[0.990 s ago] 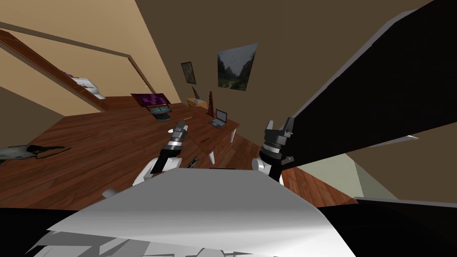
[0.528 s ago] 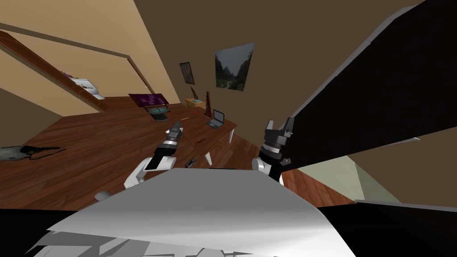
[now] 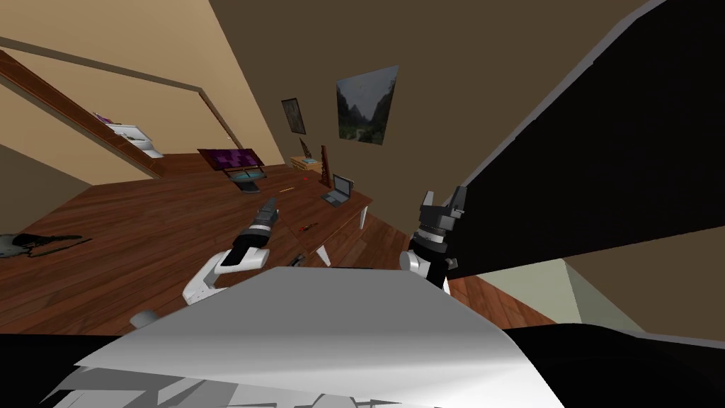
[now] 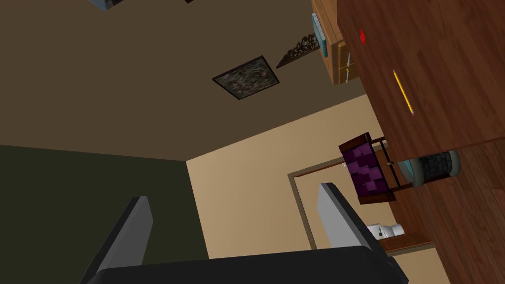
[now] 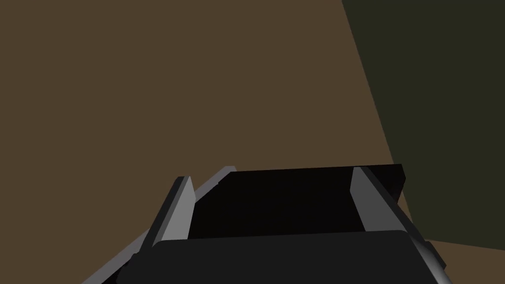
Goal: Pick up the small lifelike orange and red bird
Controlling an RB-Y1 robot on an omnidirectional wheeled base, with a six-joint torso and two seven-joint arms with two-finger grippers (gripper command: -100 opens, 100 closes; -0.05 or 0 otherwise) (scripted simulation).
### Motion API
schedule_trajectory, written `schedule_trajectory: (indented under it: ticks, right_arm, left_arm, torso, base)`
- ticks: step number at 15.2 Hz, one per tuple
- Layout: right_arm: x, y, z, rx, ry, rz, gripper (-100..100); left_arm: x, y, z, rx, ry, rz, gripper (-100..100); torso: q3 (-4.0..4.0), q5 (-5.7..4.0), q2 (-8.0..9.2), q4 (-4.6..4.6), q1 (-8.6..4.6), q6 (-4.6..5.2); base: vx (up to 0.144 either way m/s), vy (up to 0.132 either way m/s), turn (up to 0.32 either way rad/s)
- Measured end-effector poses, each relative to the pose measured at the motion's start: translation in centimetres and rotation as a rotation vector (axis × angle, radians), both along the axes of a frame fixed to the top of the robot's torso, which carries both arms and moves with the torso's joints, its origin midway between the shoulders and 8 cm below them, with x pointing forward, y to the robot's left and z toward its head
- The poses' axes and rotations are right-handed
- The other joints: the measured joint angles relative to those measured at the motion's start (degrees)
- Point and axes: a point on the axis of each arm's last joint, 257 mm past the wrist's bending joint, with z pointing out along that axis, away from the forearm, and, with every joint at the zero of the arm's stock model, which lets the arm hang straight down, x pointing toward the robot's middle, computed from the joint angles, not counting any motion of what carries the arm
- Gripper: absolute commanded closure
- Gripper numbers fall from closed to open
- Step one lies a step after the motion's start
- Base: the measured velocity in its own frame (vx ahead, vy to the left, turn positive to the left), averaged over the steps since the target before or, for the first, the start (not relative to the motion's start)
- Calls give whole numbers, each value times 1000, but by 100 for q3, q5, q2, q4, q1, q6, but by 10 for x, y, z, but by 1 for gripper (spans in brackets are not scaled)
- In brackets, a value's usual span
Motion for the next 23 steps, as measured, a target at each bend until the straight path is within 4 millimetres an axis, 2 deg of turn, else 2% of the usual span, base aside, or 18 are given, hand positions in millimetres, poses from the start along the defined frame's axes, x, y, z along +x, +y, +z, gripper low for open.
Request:
schedule_trajectory:
  ticks: [5,9,14,18,23]
  right_arm:
    - [0,0,0,0,0,0,0]
    - [0,0,0,0,0,0,0]
    - [0,0,0,0,0,0,0]
    - [0,0,0,0,0,0,0]
    - [0,0,0,0,0,0,0]
  left_arm:
    - [-11,61,-32,-48,99,127,-100]
    - [-31,106,-55,-99,168,234,-100]
    - [-50,146,-82,-168,241,347,-100]
    - [-77,186,-110,-245,300,454,-100]
    - [-115,214,-141,-333,361,563,-100]
  torso:
    - [-3,3,-4,-2,18,-1]
    - [-4,3,-7,-2,18,-2]
    - [-6,3,-10,-3,18,-1]
    - [-8,3,-12,-4,16,-1]
    - [-2,7,-2,-1,33,-2]
  base:
    - [112,-119,1]
    - [111,-107,4]
    - [128,-110,-1]
    - [131,-117,0]
    - [111,-78,-1]
